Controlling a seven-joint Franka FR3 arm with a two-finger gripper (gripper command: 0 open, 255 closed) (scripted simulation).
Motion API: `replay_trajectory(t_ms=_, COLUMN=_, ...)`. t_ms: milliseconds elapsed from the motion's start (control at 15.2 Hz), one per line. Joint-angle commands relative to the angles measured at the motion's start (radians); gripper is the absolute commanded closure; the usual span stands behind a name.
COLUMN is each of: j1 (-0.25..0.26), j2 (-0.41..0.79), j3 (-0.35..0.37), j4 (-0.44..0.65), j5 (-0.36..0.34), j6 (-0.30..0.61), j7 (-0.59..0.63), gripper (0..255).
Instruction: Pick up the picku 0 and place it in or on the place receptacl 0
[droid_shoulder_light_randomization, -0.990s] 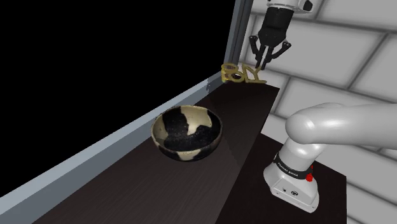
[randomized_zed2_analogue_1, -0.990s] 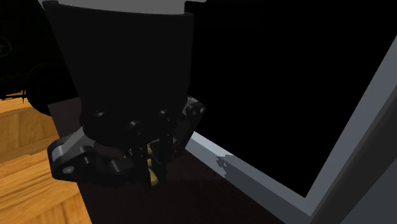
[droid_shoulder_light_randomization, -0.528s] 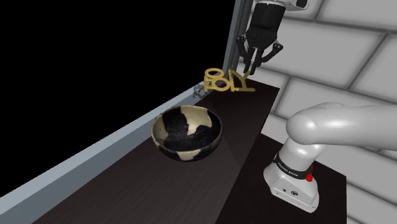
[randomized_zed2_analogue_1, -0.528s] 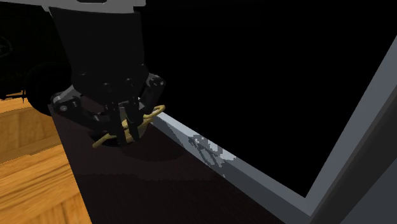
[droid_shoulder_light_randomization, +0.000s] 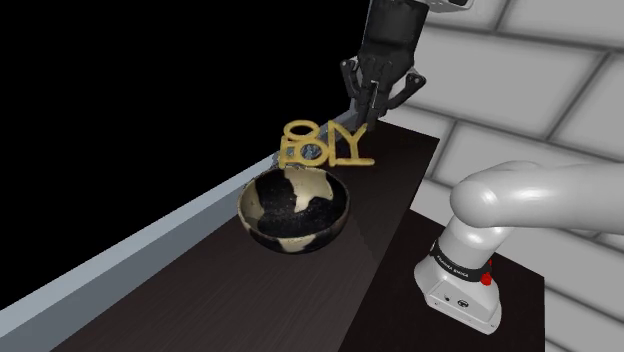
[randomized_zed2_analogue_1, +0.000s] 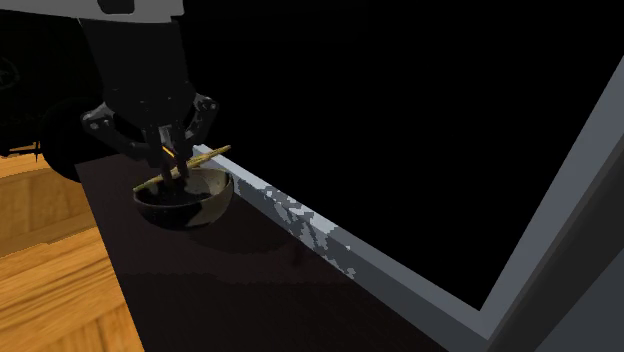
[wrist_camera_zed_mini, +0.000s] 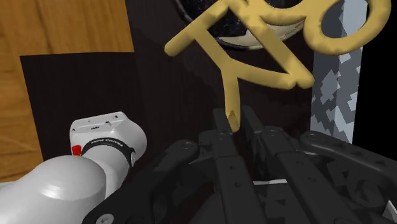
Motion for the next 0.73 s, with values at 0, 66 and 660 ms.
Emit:
replay_trajectory(t_ms=0, j1=-0.002, j2=0.011, j3=0.046, j4=0.037, j5=0.036, j6=0.001, j7=0.049, gripper=255)
replay_trajectory(t_ms=66, j1=-0.005, j2=0.019, j3=0.07, j4=0.056, j5=0.053, j6=0.004, j7=0.073, gripper=255)
replay_trajectory(t_ms=660, j1=0.004, j2=-0.006, j3=0.152, j4=-0.009, j5=0.117, j6=0.076, j7=0.099, gripper=255)
